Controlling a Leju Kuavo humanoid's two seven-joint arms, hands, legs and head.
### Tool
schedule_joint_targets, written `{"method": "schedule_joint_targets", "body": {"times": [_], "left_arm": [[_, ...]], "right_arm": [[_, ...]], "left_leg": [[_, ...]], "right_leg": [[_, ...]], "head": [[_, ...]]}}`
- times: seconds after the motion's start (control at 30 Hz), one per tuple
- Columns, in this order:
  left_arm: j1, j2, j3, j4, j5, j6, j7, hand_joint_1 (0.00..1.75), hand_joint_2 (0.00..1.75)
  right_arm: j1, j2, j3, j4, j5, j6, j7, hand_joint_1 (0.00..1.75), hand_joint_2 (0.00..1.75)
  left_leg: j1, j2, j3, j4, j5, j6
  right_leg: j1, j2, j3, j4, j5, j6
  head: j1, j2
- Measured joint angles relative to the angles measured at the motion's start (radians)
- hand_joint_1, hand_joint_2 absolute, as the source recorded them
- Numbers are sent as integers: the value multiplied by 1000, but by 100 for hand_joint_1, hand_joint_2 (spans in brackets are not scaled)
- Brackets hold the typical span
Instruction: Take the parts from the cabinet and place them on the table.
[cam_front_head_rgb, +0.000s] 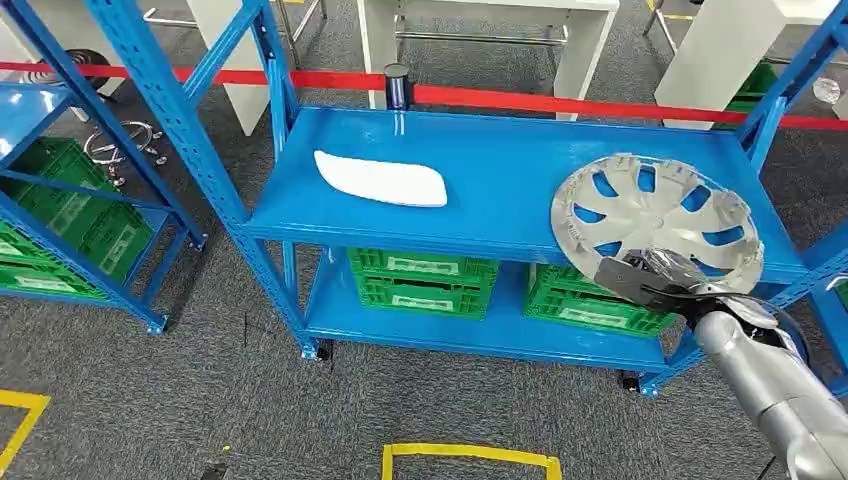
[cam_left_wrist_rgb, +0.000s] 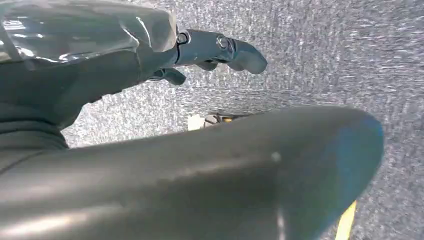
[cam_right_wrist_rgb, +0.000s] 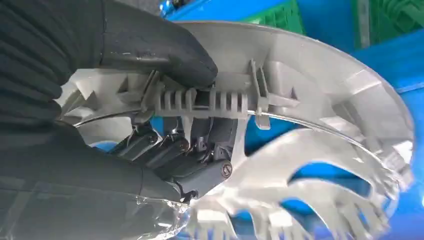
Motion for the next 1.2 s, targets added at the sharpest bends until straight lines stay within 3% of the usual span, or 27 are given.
{"method": "schedule_joint_targets", "body": {"times": [0.07, 0.13, 0.17, 0.2, 0.27, 0.3, 0.33, 0.4, 0.43, 0.47, 0.5, 0.53, 0.6, 0.63, 0.67, 0.7, 0.77, 0.8, 0.83, 0.93, 0.97, 1.0, 1.03, 1.1, 1.13, 1.17, 1.2], "left_arm": [[-2, -1, 0, 0, 0, 0, -1, 0, 0], [-2, -2, 0, 0, 0, 0, -1, 0, 0], [-2, -2, 0, 0, 0, 0, -1, 0, 0], [-2, -3, 0, 0, 0, 0, -1, 0, 0], [-2, -5, 0, 0, 0, 3, -4, 0, 0], [-2, -6, 0, -1, 0, 7, -9, 0, 0], [-2, -5, 0, -1, 0, 8, -12, 0, 0], [0, -5, -1, -1, -2, 11, -19, 0, 0], [1, -6, -1, -1, -2, 14, -23, 0, 175], [1, -6, -2, -1, -3, 17, -29, 0, 175], [1, -8, -2, -1, -4, 18, -34, 0, 175], [0, -8, -2, -1, -6, 19, -38, 0, 175], [1, -10, -2, -1, -9, 26, -43, 0, 175], [1, -12, -3, -1, -10, 28, -44, 0, 175], [1, -13, -3, -1, -12, 29, -44, 0, 175], [1, -14, -3, -1, -13, 29, -44, 0, 175], [-1, -15, -3, -1, -20, 29, -44, 0, 175], [-2, -14, -3, -1, -21, 29, -44, 0, 175], [-5, -13, -3, -1, -23, 28, -44, 0, 175], [-9, -14, -3, -1, -28, 25, -41, 0, 175], [-12, -14, -3, -1, -31, 25, -40, 0, 175], [-13, -18, -3, -1, -32, 24, -38, 0, 175], [-15, -19, -3, -2, -38, 23, -37, 0, 175], [-18, -23, -5, -2, -45, 23, -34, 0, 175], [-19, -26, -8, -2, -49, 23, -32, 0, 175], [-21, -28, -10, -2, -54, 24, -26, 0, 175], [-22, -31, -12, -2, -58, 27, -22, 0, 175]], "right_arm": [[0, -3, -1, 0, -1, 0, -1, 171, 175], [8, -3, -1, 0, -2, 0, -1, 173, 175], [13, -3, -2, 0, -3, -1, -1, 169, 175], [16, -3, -5, 0, -4, -2, -2, 169, 175], [16, -5, -13, -5, -3, -6, -5, 175, 175], [16, -6, -17, -10, -3, -8, -6, 175, 175], [15, -7, -19, -16, -2, -14, -7, 171, 175], [22, -14, -24, -35, 0, -20, -8, 169, 175], [23, -17, -26, -47, 2, -24, -8, 168, 175], [23, -21, -30, -69, 2, -32, -9, 168, 175], [22, -27, -36, -89, 2, -41, -10, 168, 175], [21, -30, -43, -109, 2, -47, -11, 171, 175], [20, -37, -56, -154, 2, -58, -13, 169, 175], [20, -41, -62, -178, 0, -61, -13, 169, 175], [20, -46, -71, -207, -2, -66, -13, 171, 175], [20, -49, -80, -233, -4, -71, -13, 166, 175], [15, -53, -103, -290, -10, -89, -17, 168, 175], [14, -55, -116, -317, -16, -99, -18, 168, 175], [13, -55, -129, -346, -22, -108, -21, 168, 175], [15, -58, -159, -427, -33, -130, -32, 171, 175], [14, -60, -171, -453, -35, -131, -33, 169, 175], [14, -61, -183, -473, -41, -135, -35, 168, 175], [12, -62, -197, -493, -46, -144, -39, 168, 175], [18, -57, -227, -535, -66, -166, -50, 166, 175], [26, -53, -243, -557, -78, -171, -55, 166, 175], [33, -49, -256, -575, -95, -169, -63, 166, 175], [40, -45, -271, -592, -122, -162, -74, 166, 175]], "left_leg": [[-2, -1, -4, 0, 3, 5], [-4, -2, -9, 1, 3, 6], [-3, -3, -9, 2, 3, 5], [-2, -4, -9, 4, 2, 5], [2, -5, -12, 16, -4, -4], [0, -6, -18, 28, -9, -11], [-5, -7, -26, 40, -16, -17], [-2, -6, -29, 38, -13, -23], [-1, -5, -30, 38, -11, -26], [2, -6, -36, 43, -18, -31], [3, -4, -47, 66, -36, -39], [7, -4, -73, 124, -71, -46], [12, -4, -152, 290, -141, -54], [14, -4, -184, 351, -156, -56], [15, -4, -193, 360, -145, -55], [15, -3, -178, 322, -115, -53], [14, -4, -97, 145, -19, -41], [10, -8, -62, 66, 8, -31], [5, -8, -43, 49, -6, -25], [-4, -8, -49, 42, -6, -23], [-4, -7, -41, 22, 2, -14], [1, -6, -32, 6, 11, -8], [1, -7, -29, -2, 15, -2], [0, -9, -30, -2, 16, 1], [-1, -9, -30, -1, 15, 2], [-1, -10, -29, 0, 15, 1], [0, -10, -28, 1, 13, 1]], "right_leg": [[0, 2, -71, 142, -69, -11], [-2, 3, -125, 248, -114, -9], [-5, 3, -121, 243, -108, -1], [-10, 3, -93, 190, -86, 12], [-23, 0, 4, 10, -20, 39], [-29, -4, 35, -53, -10, 42], [-19, 7, 39, -56, -11, 26], [-15, 7, 35, -55, -9, 13], [-15, 8, 33, -55, -8, 8], [-26, 8, 36, -58, -4, 1], [-26, 9, 36, -58, -4, 0], [-26, 9, 36, -58, -5, -6], [-24, 9, 36, -57, -5, -7], [-23, 9, 36, -57, -5, -7], [-22, 10, 36, -57, -6, -7], [-22, 11, 37, -57, -6, -8], [-22, 15, 40, -57, -7, -8], [-22, 16, 39, -58, -7, -8], [-14, 18, 33, -57, -8, -5], [-24, 19, 27, -64, -2, 8], [-20, 19, 31, -69, -2, 16], [-23, 12, 20, -52, -16, 12], [-20, 12, -2, -5, -43, 3], [-18, 13, -75, 152, -105, -9], [-18, 13, -115, 231, -126, -7], [-18, 12, -128, 255, -124, 0], [-20, 12, -118, 228, -105, 11]], "head": [[5, 0], [5, 0], [4, 0], [5, 0], [6, 0], [6, 0], [4, 0], [4, 0], [3, 0], [4, 0], [1, 0], [-5, 0], [-5, 0], [-5, 0], [-5, 0], [-5, 0], [-5, 0], [-5, 0], [-4, 0], [-6, 0], [-6, 0], [-2, 0], [-1, 0], [0, 0], [0, 0], [0, 0], [0, 0]]}}
